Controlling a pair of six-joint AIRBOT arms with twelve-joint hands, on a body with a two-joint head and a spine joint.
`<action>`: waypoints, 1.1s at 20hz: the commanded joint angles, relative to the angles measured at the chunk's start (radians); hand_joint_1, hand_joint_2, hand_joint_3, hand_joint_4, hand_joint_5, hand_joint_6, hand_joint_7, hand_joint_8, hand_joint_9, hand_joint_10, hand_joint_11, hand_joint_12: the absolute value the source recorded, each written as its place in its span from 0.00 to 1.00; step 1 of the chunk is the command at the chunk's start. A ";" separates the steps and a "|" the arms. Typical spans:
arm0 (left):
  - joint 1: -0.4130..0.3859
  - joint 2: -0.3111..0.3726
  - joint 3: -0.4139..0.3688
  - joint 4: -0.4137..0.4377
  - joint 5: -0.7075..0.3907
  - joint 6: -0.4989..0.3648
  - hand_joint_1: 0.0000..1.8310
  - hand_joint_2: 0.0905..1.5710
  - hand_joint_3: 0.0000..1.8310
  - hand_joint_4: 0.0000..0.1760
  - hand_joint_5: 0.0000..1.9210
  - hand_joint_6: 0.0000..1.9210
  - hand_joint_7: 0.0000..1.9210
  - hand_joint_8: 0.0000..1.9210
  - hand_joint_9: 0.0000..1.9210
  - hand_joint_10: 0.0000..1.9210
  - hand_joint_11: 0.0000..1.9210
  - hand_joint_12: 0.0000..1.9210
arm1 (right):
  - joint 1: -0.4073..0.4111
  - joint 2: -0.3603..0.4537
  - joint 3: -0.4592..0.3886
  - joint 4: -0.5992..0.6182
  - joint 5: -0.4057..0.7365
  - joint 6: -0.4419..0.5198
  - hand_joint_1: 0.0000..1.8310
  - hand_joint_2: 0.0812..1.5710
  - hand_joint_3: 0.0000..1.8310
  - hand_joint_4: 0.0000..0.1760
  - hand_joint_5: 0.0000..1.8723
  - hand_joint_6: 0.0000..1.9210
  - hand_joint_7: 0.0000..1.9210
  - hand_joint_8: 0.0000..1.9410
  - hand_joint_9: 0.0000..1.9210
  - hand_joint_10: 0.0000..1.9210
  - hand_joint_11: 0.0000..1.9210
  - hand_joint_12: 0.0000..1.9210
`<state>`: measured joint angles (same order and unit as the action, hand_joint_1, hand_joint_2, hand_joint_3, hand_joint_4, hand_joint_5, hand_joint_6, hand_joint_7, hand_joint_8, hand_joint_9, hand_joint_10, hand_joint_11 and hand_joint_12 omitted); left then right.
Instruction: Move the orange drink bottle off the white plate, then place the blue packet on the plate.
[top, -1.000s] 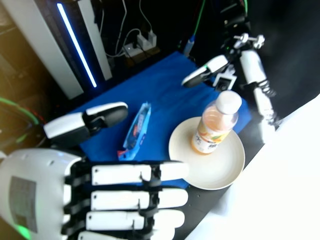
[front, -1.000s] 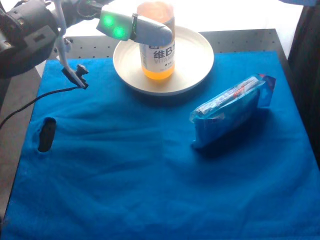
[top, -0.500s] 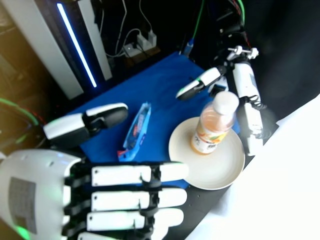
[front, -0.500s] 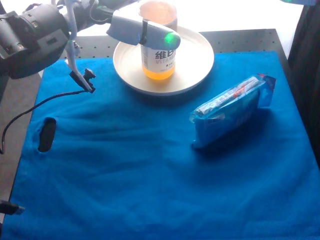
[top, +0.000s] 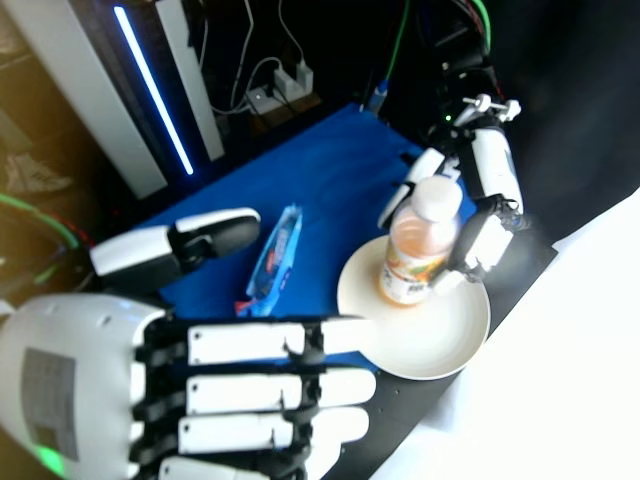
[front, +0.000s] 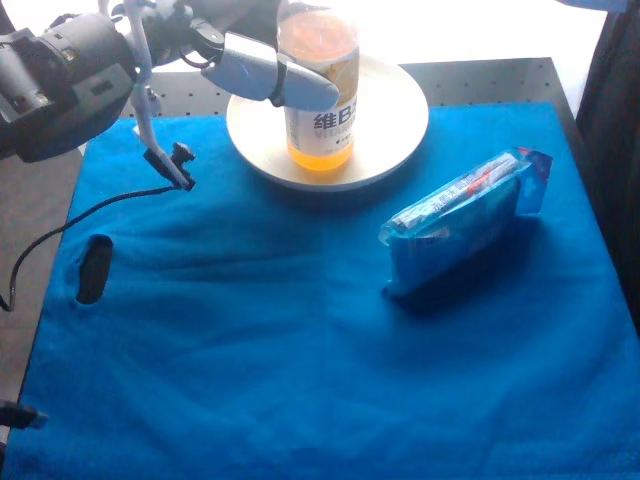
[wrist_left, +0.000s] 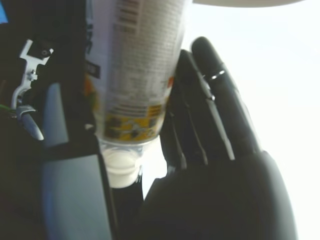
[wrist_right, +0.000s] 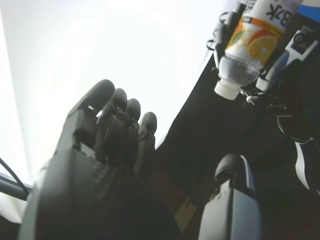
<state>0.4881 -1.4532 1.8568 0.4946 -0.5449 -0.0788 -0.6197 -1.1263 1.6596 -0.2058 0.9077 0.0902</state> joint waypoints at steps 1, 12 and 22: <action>-0.008 -0.002 0.007 -0.042 -0.090 -0.008 0.76 0.67 0.00 0.00 0.52 0.40 0.52 0.50 0.55 0.54 0.48 0.50 | 0.015 0.000 0.002 0.053 0.111 0.009 0.32 0.54 0.00 0.23 0.25 0.00 0.21 0.00 0.18 0.00 0.00 0.50; -0.016 0.114 -0.062 -0.111 -0.258 -0.049 0.75 0.67 0.00 0.00 0.51 0.47 0.51 0.46 0.54 0.56 0.46 0.57 | 0.015 0.000 -0.001 0.053 0.113 0.009 0.32 0.52 0.00 0.21 0.27 0.00 0.21 0.00 0.17 0.00 0.00 0.43; 0.026 0.320 -0.267 -0.036 -0.381 -0.073 0.74 0.72 0.00 0.00 0.37 0.64 0.46 0.58 0.51 0.62 0.44 0.57 | 0.015 0.000 0.000 0.053 0.112 0.009 0.32 0.53 0.00 0.20 0.28 0.00 0.21 0.00 0.20 0.00 0.00 0.54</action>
<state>0.5282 -1.1378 1.5848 0.5407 -0.7856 -0.1287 -0.6193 -1.1263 1.6577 -0.2039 0.9154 0.0902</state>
